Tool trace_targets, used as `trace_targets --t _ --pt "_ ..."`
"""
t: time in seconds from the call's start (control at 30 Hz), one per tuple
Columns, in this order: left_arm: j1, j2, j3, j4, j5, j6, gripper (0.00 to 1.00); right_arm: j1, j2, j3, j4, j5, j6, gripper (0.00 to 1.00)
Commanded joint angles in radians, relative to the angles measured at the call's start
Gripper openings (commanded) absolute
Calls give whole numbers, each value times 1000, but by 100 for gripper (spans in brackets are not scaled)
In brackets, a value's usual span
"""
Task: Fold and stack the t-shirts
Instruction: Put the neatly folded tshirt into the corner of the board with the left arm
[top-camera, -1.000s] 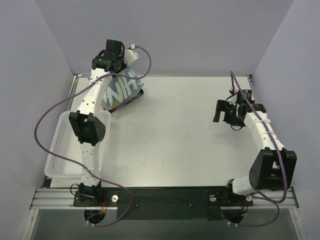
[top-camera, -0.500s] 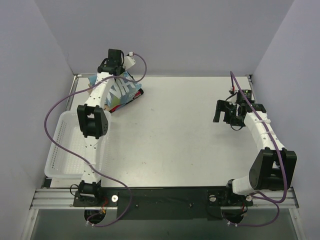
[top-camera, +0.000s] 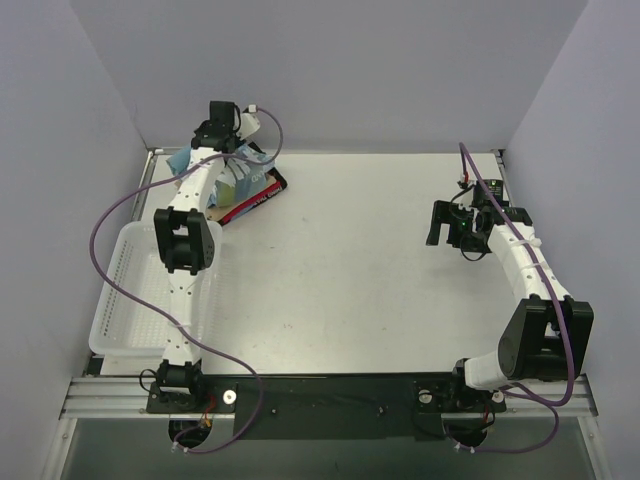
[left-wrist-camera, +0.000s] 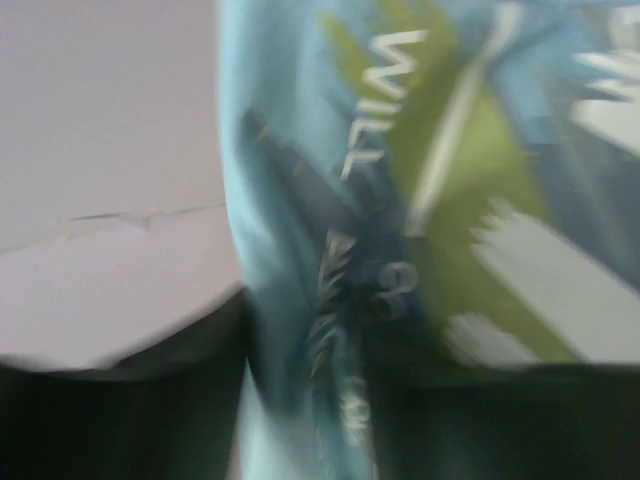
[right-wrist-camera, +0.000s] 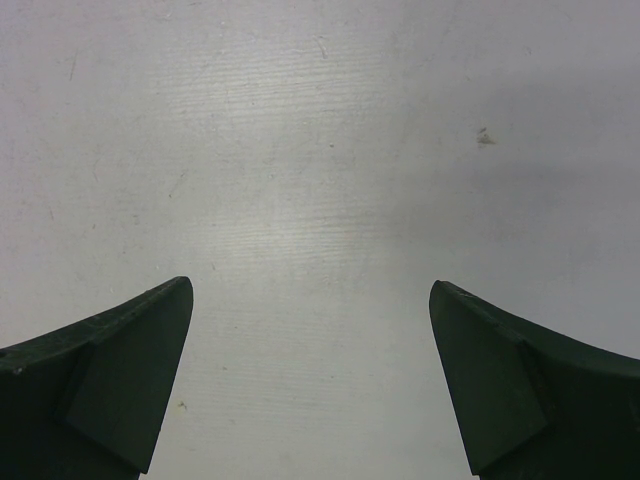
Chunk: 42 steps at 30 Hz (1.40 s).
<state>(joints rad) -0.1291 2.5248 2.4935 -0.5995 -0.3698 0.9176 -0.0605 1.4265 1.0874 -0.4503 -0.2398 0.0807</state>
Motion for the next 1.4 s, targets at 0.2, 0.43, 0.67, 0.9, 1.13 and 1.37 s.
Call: trace_targets --t 0.2,0.43,0.67,0.9,1.13,1.37 --pt "8 -105 48 90 -52 -124 86 -7 -6 19 -30 -18 4 100" --pt "-61 -409 -299 -84 437 -230 75 -5 -8 16 -21 -35 7 100" --pt "-144 -272 -225 -143 379 -296 39 -4 -9 3 -13 -56 10 100" --pt "-162 -86 -20 -155 315 -335 57 -4 -47 -44 9 -46 10 100" --pt "-181 -96 -133 -134 394 -335 37 -5 -57 -57 10 -52 13 100" --pt "-175 -282 -338 -77 554 -336 67 54 1 0 28 -104 53 100"
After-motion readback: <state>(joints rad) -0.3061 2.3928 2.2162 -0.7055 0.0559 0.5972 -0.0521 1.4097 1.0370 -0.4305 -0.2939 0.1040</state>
